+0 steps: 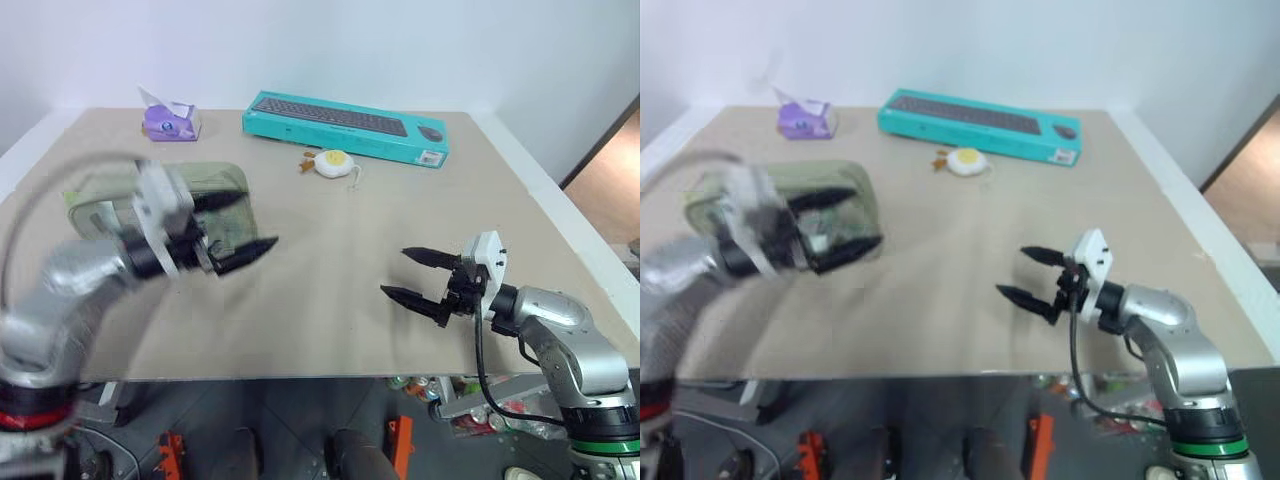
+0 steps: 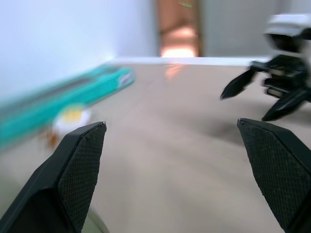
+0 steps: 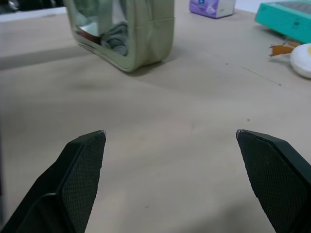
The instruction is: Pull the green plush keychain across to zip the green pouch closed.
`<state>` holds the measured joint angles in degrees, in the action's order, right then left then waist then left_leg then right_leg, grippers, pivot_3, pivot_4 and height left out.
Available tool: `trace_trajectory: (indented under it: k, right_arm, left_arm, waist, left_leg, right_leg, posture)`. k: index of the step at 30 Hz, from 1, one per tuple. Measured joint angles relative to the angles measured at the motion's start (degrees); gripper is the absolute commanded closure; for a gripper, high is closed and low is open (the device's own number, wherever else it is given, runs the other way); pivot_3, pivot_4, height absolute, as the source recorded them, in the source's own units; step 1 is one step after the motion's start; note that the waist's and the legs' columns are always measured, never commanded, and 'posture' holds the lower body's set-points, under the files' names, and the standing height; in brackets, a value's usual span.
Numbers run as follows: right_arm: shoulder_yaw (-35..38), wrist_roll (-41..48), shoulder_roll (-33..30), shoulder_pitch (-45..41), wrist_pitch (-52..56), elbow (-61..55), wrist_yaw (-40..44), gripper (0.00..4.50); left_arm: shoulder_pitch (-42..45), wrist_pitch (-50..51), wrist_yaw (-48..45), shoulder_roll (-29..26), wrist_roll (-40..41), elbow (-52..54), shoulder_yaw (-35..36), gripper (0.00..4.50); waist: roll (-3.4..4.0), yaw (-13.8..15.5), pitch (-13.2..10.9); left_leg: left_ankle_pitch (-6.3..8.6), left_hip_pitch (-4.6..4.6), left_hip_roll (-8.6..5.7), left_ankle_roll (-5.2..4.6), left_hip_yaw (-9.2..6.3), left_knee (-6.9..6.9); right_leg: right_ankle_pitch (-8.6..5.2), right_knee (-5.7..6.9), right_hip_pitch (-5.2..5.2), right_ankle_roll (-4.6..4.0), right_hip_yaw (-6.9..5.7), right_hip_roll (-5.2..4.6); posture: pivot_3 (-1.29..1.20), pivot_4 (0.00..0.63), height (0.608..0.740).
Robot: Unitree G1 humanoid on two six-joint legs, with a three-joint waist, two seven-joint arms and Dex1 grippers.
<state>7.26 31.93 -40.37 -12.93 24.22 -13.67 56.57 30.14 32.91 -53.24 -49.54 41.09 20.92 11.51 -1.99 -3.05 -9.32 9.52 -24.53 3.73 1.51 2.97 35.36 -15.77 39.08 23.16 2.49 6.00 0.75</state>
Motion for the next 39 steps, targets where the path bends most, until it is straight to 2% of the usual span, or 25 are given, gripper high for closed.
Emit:
trace_trajectory:
  k: [3,5,10,13,16,19,23,24,28,29,31,39]
  right_arm:
    - [-0.1,1.8,-0.6,-2.2,1.9,-1.7,0.9,0.05]
    - [-0.2,2.9,-0.6,-4.6,2.8,-3.7,0.5,0.05]
    - [-0.5,3.3,-0.4,-5.5,3.2,-4.5,-0.7,0.05]
    - [-0.5,3.2,-0.3,-5.5,3.2,-4.8,-1.7,0.05]
    - [-0.5,3.2,-0.2,-5.5,3.2,-5.1,-2.1,0.05]
    - [-0.4,3.7,-0.2,-5.4,3.4,-5.9,-2.8,0.0]
    - [-0.4,4.2,-0.2,-5.4,3.8,-6.5,-3.1,0.0]
    - [-0.4,4.3,-0.2,-5.4,3.8,-6.6,-3.2,0.0]
    - [-0.3,4.3,-0.2,-5.4,3.8,-6.8,-3.6,0.0]
    - [-0.3,4.3,-0.2,-5.4,3.8,-7.0,-4.0,0.0]
    - [-0.3,4.3,-0.2,-5.4,3.8,-7.2,-4.2,0.0]
    - [-0.1,4.2,-0.2,-4.7,3.8,-7.9,-5.3,0.0]
  left_arm:
    - [6.3,-1.5,-11.1,-8.7,-2.8,-11.9,-2.5,0.01]
    - [12.6,-6.2,-19.4,-12.9,-9.0,-25.5,-5.9,0.01]
    - [20.9,-13.9,-29.1,-12.9,-16.7,-42.6,-12.0,0.01]
    - [27.3,-17.6,-34.0,-11.0,-21.7,-54.1,-15.0,0.01]
    - [31.9,-19.4,-37.3,-9.5,-25.3,-60.8,-17.9,0.01]
    - [34.9,-22.0,-38.7,-7.8,-28.3,-66.5,-22.5,0.79]
    - [38.2,-27.2,-38.8,-5.9,-32.6,-72.4,-27.1,2.18]
    - [38.9,-28.4,-38.8,-5.6,-33.5,-73.1,-27.5,2.61]
    - [42.4,-33.9,-38.8,-3.8,-37.7,-79.1,-27.6,3.73]
    - [43.0,-35.8,-38.7,-3.3,-39.0,-80.4,-27.6,4.26]
    - [44.0,-38.2,-38.2,-2.6,-40.8,-82.3,-27.6,4.44]
    - [46.4,-41.6,-38.5,1.5,-43.3,-84.9,-27.4,4.44]
  waist:
    - [0.02,-0.6,0.0]
    - [0.0,-0.5,0.0]
    - [0.0,0.3,0.0]
    - [-0.01,0.7,0.0]
    - [-0.01,0.8,0.0]
    - [-0.01,0.8,0.0]
    - [-0.02,0.8,0.0]
    - [-0.02,0.8,0.0]
    - [-0.02,0.8,0.0]
    - [-0.02,0.8,0.0]
    - [-0.02,0.8,0.0]
    - [-0.02,1.3,0.0]
  left_leg:
    - [0.03,0.02,-0.02,0.03,-0.12,-0.07]
    - [0.03,-0.02,0.02,0.03,-0.29,-0.12]
    - [0.07,-0.41,0.01,0.0,-0.44,-0.03]
    - [0.11,-0.67,-0.02,-0.04,-0.56,0.06]
    - [0.15,-0.68,-0.07,-0.08,-0.59,0.07]
    - [0.15,-0.66,-0.06,-0.08,-0.66,0.07]
    - [0.15,-0.67,-0.06,-0.09,-0.74,0.1]
    - [0.15,-0.67,-0.06,-0.09,-0.75,0.11]
    - [0.15,-0.66,-0.06,-0.09,-0.77,0.12]
    - [0.15,-0.67,-0.06,-0.09,-0.77,0.12]
    - [0.15,-0.67,-0.06,-0.09,-0.78,0.12]
    - [0.15,-0.67,-0.11,-0.09,-0.89,0.21]
  right_leg:
    - [-0.06,0.06,0.08,-0.12,-0.02,0.17]
    - [-0.14,0.09,0.11,-0.25,-0.16,0.24]
    - [-0.25,0.09,0.3,-0.28,-0.37,0.2]
    - [-0.23,0.07,0.39,-0.31,-0.51,0.15]
    - [-0.24,0.07,0.36,-0.33,-0.53,0.1]
    - [-0.23,0.09,0.34,-0.35,-0.58,0.11]
    - [-0.23,0.11,0.32,-0.36,-0.65,0.13]
    - [-0.23,0.11,0.31,-0.36,-0.65,0.13]
    - [-0.23,0.11,0.28,-0.36,-0.69,0.13]
    - [-0.23,0.11,0.27,-0.36,-0.7,0.12]
    - [-0.22,0.11,0.27,-0.38,-0.7,0.12]
    - [-0.21,0.11,0.14,-0.38,-0.9,0.03]
  posture:
    - [0.0,0.15,0.74]
    - [0.0,0.15,0.74]
    - [0.0,0.15,0.74]
    - [0.0,0.15,0.74]
    - [0.0,0.15,0.74]
    - [0.0,0.15,0.74]
    - [0.0,0.15,0.74]
    - [0.0,0.15,0.74]
    - [0.0,0.15,0.74]
    - [0.0,0.15,0.74]
    - [0.0,0.15,0.74]
    - [0.0,0.15,0.74]
